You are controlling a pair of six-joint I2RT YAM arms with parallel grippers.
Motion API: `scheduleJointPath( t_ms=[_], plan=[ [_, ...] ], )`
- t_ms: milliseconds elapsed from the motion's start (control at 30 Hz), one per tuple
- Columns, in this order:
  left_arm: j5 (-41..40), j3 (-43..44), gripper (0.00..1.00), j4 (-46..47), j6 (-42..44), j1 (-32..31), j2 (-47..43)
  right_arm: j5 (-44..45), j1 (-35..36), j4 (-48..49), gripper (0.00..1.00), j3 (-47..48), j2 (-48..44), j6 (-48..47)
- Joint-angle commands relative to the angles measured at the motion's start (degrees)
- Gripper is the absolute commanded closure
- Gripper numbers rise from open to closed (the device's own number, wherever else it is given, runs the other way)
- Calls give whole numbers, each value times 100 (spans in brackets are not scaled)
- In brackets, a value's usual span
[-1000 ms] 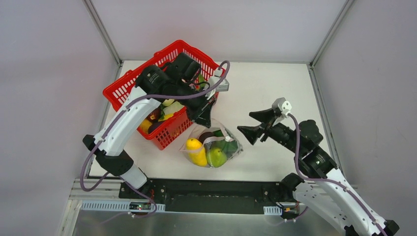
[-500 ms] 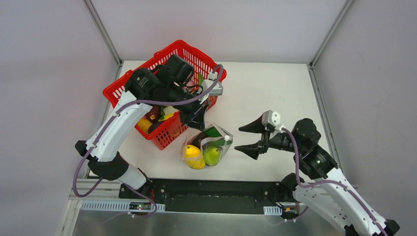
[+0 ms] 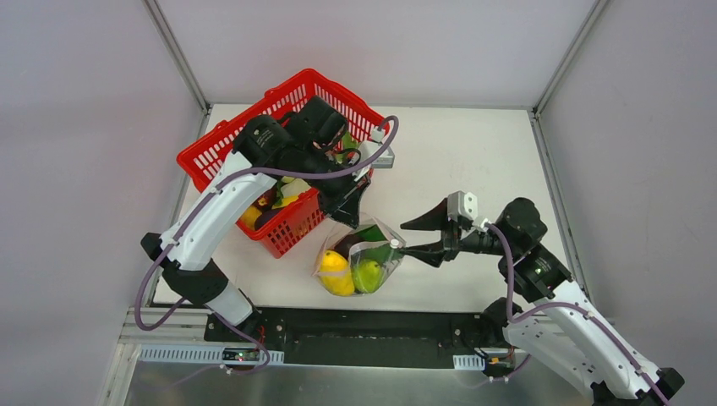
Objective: Place the food in the zip-top bag and seal the zipper
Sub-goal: Adjust the zipper food storage bag at the center of the board.
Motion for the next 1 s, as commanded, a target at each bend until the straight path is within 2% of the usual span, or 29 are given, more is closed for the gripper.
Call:
scheduleJointPath(
  t_ms=[0,167,233,500,567,600,633,700,767,833,967],
  plan=[
    [385,292,100,167,-49,-43,69,-333,44,513,50,-61,11,98],
    [414,304,100,225,-62,-36,80,-310,62,602,63,-152,56,58],
    [413,294,100,237,-78,-43,93,-219,72,633,65,-206,79,44],
    [270,149,100,242,-48,-43,85,47,72,817,98,-290,35,131],
    [15,120,100,229,-25,-33,46,211,74,840,100,-270,-24,203],
    [-194,118,96,249,-47,-34,26,318,76,894,100,-279,-54,297],
    [-419,110,85,271,-112,-20,-18,412,72,955,100,-290,-99,406],
    [-940,90,55,387,-320,51,-156,555,72,1066,100,-338,-166,630],
    [-1628,52,32,540,-741,179,-352,822,72,1171,100,-390,-205,899],
    [-2076,128,20,553,-1017,303,-599,1205,72,1244,100,-409,-191,1185],
    [-2349,-155,15,888,-1078,309,-1285,1607,72,1315,100,-373,-98,1541]
  ],
)
